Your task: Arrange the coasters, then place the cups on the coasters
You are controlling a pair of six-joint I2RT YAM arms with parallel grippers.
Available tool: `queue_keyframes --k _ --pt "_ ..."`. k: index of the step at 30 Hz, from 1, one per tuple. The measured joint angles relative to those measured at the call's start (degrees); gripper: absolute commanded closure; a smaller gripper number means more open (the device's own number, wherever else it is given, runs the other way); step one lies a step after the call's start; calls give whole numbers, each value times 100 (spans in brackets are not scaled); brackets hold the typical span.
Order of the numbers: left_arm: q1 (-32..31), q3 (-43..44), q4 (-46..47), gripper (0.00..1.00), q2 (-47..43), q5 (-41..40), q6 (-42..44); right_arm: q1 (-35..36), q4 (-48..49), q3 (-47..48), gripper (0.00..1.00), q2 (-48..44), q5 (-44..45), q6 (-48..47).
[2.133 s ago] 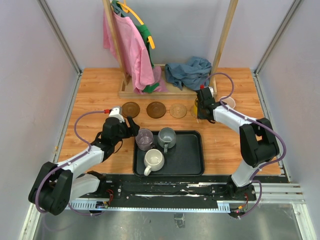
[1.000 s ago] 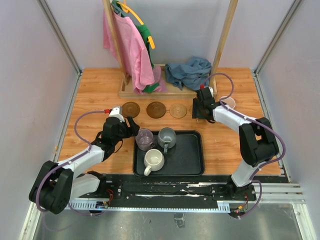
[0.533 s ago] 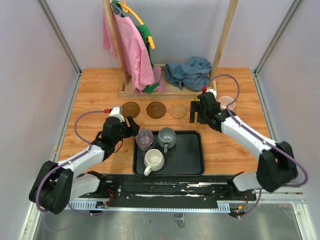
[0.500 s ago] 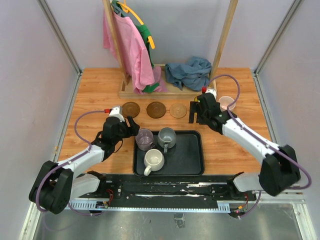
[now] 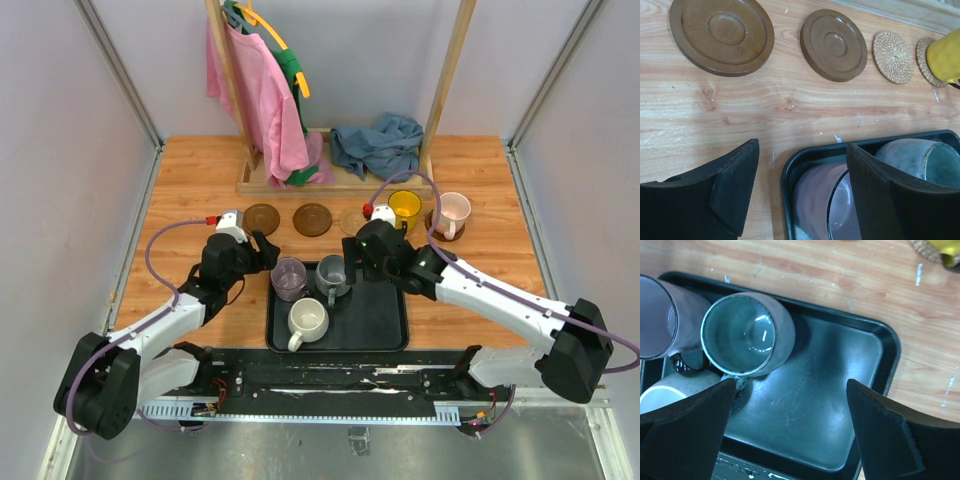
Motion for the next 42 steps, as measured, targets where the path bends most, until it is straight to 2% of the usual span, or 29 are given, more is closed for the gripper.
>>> queue_keyframes --k 9,16,27,35,42 --pt "0 -136 -7 25 -278 76 -59 361 166 2 0 566 -393 42" --pt "0 -175 -7 25 -339 81 -66 619 243 79 0 955 -566 -13" --pt "-2 -177 -4 25 -337 103 -144 623 297 151 1 1484 -800 -98" --pt "-4 -181 0 25 -315 105 -168 623 -101 151 4 1593 -636 -101" --pt "-4 -181 2 25 -203 140 -190 623 -365 138 12 1523 -481 -33"
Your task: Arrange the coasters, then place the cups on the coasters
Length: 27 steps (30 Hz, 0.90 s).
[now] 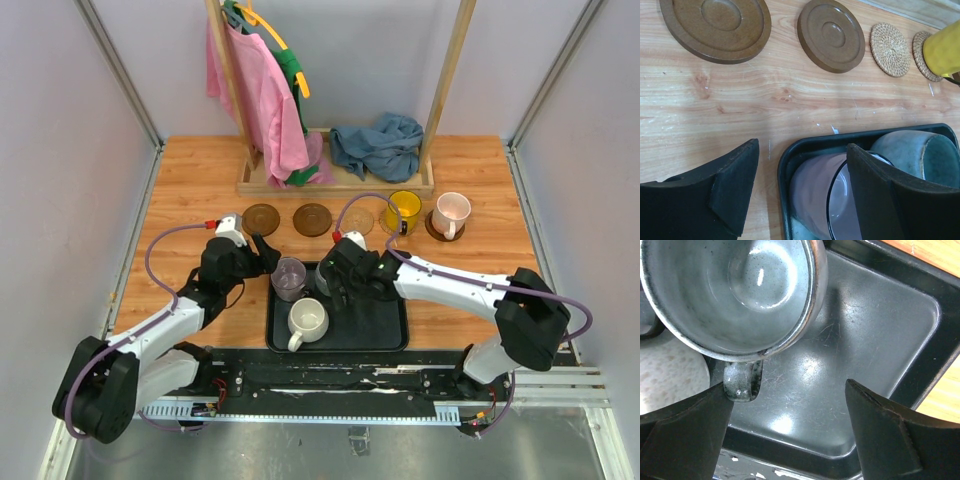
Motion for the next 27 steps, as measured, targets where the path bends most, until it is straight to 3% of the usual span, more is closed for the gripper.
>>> queue_keyframes --k 6,27 --pt "-9 0 2 25 24 4 -4 0 -13 0 24 -31 -13 0" --pt "-33 -11 0 25 22 -4 -2 0 197 219 47 592 -461 -245"
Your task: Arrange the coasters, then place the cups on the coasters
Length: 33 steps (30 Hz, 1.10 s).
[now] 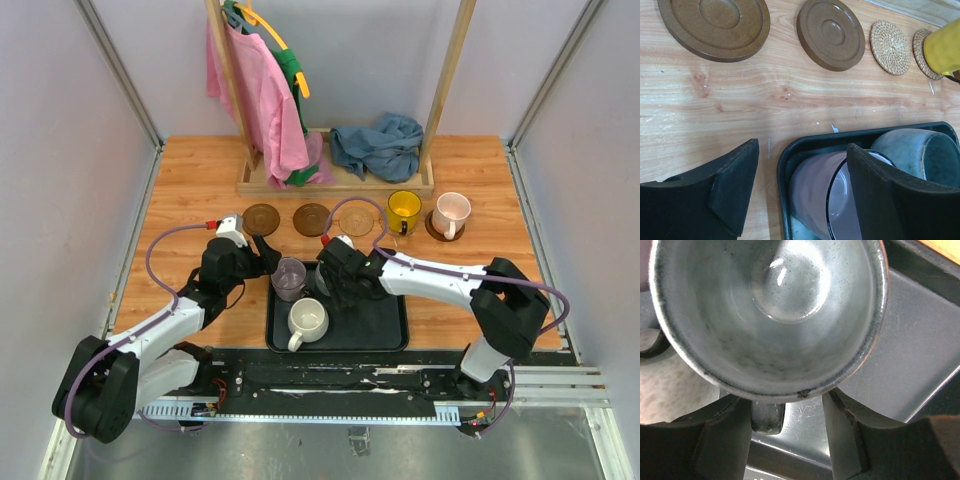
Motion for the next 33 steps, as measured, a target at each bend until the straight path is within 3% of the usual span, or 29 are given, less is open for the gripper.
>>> queue_keyframes --k 8,19,23,29,33 --pt "0 -2 -2 25 0 -17 0 0 44 31 56 129 37 7" --pt "0 -7 0 25 0 -20 0 0 140 31 61 129 39 4" --pt "0 -9 -2 25 0 -22 0 0 197 31 71 129 35 4" --pt "0 -13 0 25 2 -28 0 20 221 33 97 120 9 2" --pt "0 -46 -2 25 0 -46 0 55 221 33 99 118 20 0"
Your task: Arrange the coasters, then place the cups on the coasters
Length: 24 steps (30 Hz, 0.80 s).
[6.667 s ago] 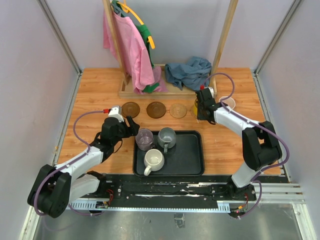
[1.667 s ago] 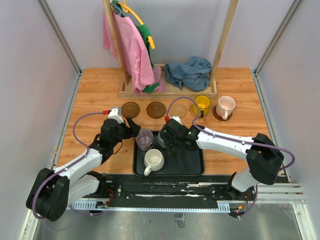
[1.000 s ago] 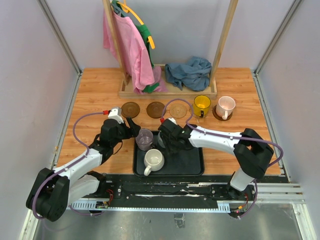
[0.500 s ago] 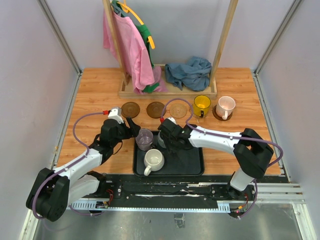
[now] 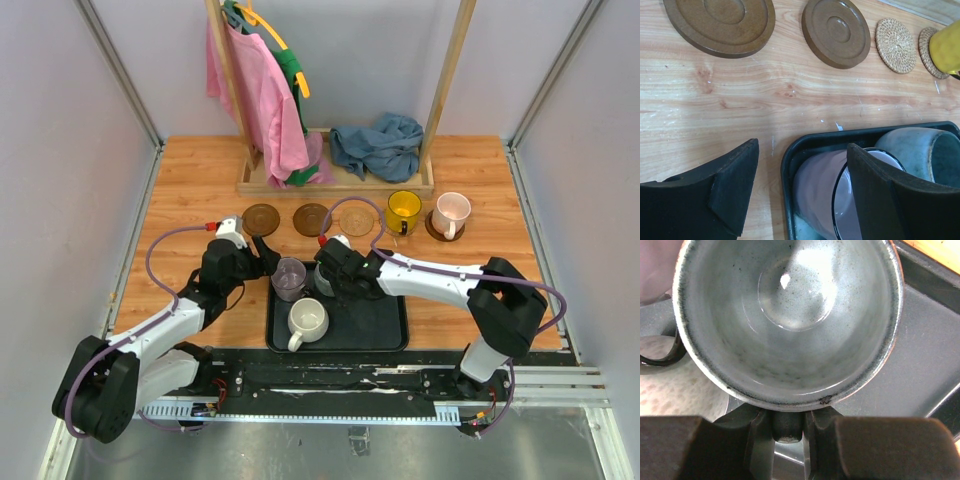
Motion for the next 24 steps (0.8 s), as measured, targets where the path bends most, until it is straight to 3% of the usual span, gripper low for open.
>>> queue_keyframes --k 10,24 --pt "0 -22 4 25 0 -33 -2 59 -26 -57 99 -122 256 0" --pt "0 -24 2 25 -120 -114 4 59 -258 638 99 -457 1657 -374"
